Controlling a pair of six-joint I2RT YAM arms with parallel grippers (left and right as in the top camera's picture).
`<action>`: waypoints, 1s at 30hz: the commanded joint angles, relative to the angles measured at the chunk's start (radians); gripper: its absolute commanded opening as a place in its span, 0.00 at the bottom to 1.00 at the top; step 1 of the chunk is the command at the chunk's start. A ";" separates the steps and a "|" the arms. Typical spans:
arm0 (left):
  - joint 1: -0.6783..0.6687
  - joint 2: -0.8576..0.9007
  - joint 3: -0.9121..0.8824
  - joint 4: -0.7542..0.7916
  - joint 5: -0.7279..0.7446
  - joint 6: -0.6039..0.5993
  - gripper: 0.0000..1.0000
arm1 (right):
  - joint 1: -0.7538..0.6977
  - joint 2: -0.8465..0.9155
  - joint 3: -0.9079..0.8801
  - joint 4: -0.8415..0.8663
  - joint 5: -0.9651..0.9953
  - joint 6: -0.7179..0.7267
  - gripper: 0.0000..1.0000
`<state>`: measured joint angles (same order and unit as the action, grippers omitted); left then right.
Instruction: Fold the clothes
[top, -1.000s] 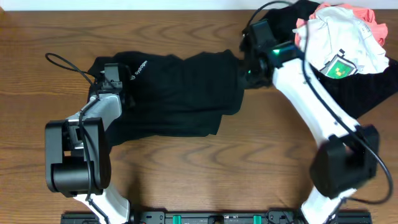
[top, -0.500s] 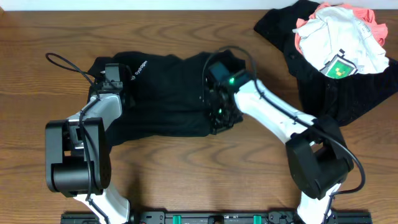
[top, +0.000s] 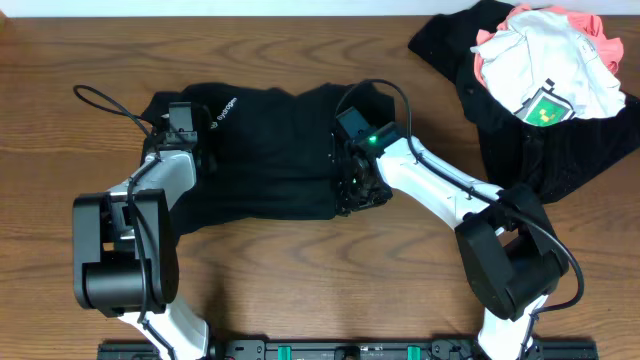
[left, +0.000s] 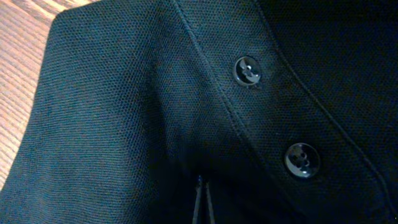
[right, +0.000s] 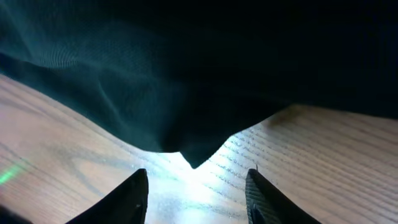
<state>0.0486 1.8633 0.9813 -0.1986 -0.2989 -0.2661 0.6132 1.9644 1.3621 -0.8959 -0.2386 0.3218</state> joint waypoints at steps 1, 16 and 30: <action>-0.002 0.031 -0.048 -0.036 0.028 -0.012 0.05 | 0.004 0.002 -0.008 -0.003 0.009 0.014 0.49; -0.002 0.031 -0.048 -0.035 0.028 -0.012 0.06 | 0.008 0.022 -0.023 0.021 -0.026 0.002 0.40; -0.002 0.031 -0.048 -0.036 0.028 -0.012 0.06 | -0.026 0.090 -0.019 0.051 -0.142 -0.016 0.31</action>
<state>0.0486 1.8633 0.9813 -0.1986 -0.2989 -0.2661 0.6075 2.0270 1.3453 -0.8463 -0.3328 0.3141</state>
